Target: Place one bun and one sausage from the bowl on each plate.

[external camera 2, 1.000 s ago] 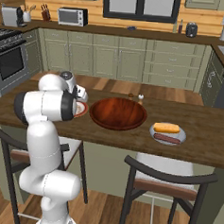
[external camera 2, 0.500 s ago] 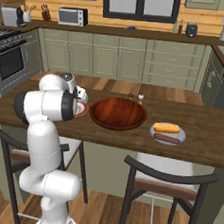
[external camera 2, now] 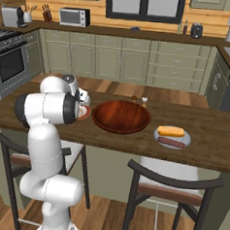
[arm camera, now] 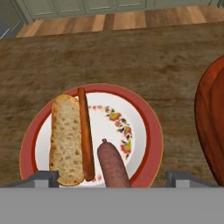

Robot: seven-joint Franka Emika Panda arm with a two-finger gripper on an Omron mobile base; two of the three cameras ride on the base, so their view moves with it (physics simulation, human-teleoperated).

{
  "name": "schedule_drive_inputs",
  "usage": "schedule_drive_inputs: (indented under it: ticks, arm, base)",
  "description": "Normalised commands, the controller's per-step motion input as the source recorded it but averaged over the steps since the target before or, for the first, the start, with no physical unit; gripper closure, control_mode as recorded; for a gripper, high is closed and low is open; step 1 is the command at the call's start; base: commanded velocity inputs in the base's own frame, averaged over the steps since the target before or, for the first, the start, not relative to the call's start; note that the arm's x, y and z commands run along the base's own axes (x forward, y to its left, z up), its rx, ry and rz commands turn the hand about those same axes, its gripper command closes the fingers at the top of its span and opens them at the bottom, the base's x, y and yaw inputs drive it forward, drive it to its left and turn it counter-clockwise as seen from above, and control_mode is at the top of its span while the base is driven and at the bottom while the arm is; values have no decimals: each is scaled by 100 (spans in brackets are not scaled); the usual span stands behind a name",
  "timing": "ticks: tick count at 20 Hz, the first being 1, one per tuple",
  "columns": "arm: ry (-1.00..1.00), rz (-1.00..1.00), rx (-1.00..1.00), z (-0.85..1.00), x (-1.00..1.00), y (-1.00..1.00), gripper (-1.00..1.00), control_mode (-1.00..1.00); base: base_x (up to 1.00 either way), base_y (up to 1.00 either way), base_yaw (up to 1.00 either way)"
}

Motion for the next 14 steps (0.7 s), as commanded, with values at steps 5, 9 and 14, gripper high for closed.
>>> schedule_drive_inputs:
  ticks: [5, 9, 14]
  arm:
    - [0, 0, 0, 30, -11, -3, -100, -100]
    - [-3, -2, 0, 77, -21, -16, -100, -100]
    - [0, -3, 1, 75, -52, -31, -100, -100]
  base:
    - [0, 0, 0]
    - [0, 0, 0]
    - [0, 0, 0]
